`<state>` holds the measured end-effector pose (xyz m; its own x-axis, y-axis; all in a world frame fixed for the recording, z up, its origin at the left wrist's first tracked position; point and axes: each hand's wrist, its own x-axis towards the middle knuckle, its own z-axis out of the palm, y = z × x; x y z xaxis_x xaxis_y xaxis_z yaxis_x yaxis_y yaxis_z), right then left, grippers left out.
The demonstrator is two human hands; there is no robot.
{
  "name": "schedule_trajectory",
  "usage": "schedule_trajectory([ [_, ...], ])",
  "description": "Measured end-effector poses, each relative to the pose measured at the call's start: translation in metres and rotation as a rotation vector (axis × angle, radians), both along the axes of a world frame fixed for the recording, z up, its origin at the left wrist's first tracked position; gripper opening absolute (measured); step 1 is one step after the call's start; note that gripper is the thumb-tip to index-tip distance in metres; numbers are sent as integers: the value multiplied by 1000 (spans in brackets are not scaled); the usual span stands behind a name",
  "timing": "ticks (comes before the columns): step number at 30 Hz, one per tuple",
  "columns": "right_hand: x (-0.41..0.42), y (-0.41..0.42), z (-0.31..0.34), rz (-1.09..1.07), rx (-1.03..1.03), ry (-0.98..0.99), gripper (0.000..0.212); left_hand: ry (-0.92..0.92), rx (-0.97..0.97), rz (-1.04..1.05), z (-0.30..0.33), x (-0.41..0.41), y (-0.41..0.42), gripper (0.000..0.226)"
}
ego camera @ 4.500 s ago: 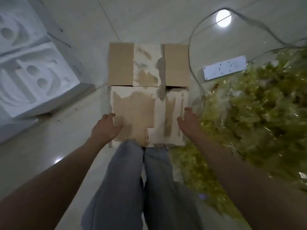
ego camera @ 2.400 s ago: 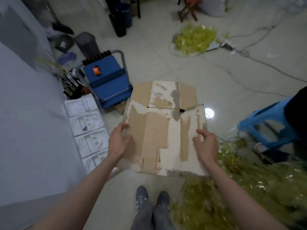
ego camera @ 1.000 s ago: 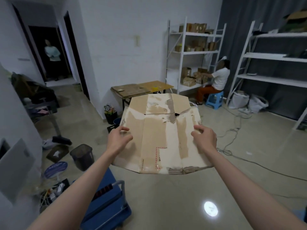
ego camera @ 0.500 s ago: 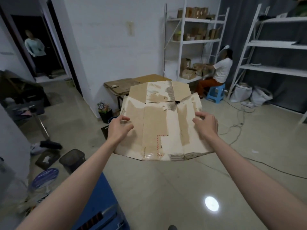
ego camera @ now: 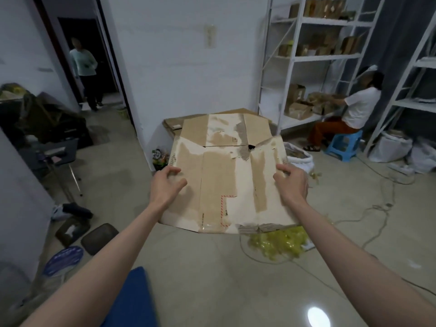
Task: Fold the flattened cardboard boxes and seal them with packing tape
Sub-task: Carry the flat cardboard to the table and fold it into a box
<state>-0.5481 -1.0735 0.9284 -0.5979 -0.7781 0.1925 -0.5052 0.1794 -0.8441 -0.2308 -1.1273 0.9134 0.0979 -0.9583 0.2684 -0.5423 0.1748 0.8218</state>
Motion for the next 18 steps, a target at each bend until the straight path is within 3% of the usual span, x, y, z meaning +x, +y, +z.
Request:
schedule_trajectory([
  [6, 14, -101, -13, 69, 20, -24, 36, 16, 1, 54, -14, 16, -90, 33],
  [18, 53, -375, -9, 21, 2, -59, 37, 45, -30, -1, -22, 59, -389, 33],
])
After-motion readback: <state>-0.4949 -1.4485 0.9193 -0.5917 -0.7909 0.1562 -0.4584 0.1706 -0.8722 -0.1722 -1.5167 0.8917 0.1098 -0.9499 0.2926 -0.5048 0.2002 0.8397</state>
